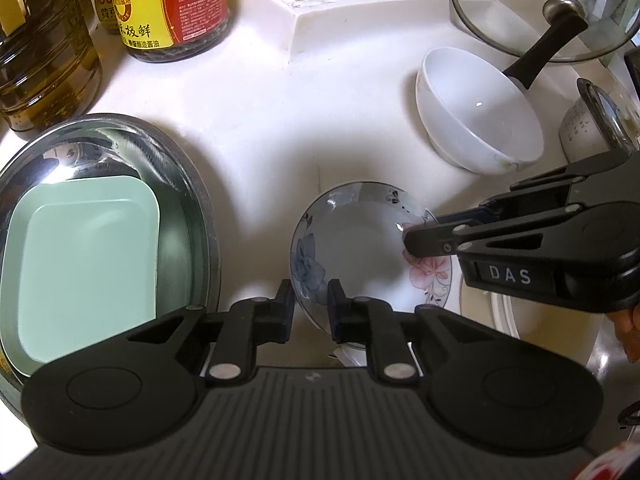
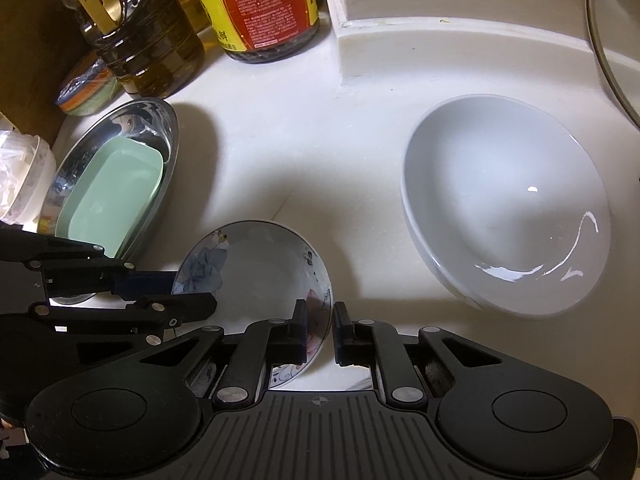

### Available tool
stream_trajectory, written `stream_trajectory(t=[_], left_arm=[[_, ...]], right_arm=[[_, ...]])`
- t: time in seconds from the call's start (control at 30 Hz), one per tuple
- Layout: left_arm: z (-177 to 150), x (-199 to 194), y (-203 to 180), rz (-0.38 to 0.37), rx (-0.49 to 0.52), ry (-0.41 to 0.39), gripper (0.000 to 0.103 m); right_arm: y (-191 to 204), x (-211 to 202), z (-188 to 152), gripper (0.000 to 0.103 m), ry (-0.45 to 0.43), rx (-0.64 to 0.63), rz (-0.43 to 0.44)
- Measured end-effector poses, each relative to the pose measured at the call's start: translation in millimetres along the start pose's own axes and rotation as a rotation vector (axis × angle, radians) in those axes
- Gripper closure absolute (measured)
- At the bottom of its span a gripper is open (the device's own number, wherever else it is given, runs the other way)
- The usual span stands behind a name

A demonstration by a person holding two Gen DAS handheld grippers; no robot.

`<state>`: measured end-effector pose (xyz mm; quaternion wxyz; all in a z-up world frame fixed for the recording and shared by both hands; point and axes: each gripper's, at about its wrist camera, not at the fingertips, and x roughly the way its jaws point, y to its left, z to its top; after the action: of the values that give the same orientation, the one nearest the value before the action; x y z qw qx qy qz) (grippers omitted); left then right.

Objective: Organize plates and bowls
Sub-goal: 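Close the left gripper on the floral saucer's rim and lift it, then carry the floral saucer with the left gripper over the steel basin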

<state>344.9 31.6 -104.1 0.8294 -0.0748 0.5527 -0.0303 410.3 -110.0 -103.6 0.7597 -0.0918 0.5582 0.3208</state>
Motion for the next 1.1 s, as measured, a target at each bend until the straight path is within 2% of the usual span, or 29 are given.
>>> stream_trajectory(t=[1.1], left_arm=[[19, -3, 5, 0.008, 0.009, -0.026, 0.093]], right_arm=[[-7, -8, 5, 0.095, -0.081, 0.098, -0.006]])
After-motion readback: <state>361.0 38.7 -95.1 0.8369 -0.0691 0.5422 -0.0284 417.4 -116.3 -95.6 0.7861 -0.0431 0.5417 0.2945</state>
